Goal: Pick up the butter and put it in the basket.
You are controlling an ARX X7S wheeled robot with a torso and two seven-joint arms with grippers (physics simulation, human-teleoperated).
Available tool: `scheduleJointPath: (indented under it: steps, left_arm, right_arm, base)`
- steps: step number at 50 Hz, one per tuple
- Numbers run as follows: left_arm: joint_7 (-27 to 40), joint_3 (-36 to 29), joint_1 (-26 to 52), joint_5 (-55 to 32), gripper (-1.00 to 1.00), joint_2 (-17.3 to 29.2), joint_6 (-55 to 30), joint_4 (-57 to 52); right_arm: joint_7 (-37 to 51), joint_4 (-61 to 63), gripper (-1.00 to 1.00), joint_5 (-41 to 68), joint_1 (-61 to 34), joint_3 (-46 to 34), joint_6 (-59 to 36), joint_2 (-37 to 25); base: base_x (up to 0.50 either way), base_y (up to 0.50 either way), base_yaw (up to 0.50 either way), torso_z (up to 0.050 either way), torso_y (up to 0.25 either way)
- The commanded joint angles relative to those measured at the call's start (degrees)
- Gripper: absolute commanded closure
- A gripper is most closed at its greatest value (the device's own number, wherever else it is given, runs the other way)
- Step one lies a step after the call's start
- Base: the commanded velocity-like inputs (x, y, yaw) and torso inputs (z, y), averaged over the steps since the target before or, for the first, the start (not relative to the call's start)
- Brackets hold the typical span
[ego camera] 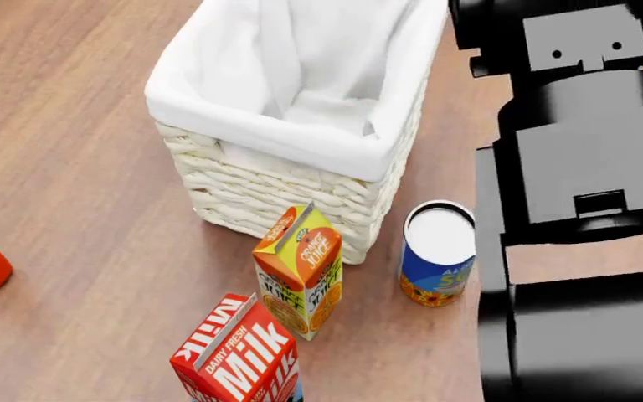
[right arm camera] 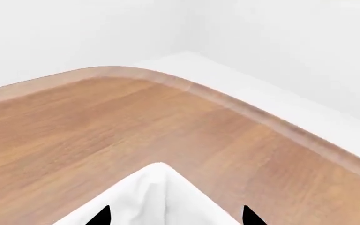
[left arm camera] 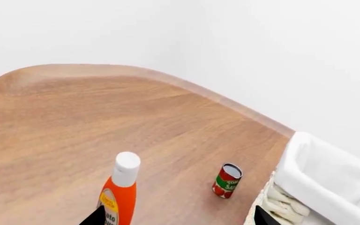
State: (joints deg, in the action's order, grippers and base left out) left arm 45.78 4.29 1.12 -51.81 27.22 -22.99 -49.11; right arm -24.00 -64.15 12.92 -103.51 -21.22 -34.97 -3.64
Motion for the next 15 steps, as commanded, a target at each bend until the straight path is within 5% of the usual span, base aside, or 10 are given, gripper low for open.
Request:
scheduleJointPath:
  steps: [1, 15]
  left_arm:
    - [-2.8, 1.0, -1.3, 1.2, -1.0, -0.6, 0.7, -0.5]
    - [-2.9, 0.9, -1.5, 1.0, -1.0, -0.2, 1.0, -1.4]
  right_arm:
    - [5.4, 27.3, -1.0, -0.9, 10.4, 3.8, -5.6, -3.1]
    - [14.5, 62.6, -1.0, -1.6, 22.5, 7.2, -17.6, -12.0]
  base:
    - [0.0, 0.0, 0.0, 0.0, 0.0]
    - [0.0, 0.0, 0.0, 0.0, 0.0]
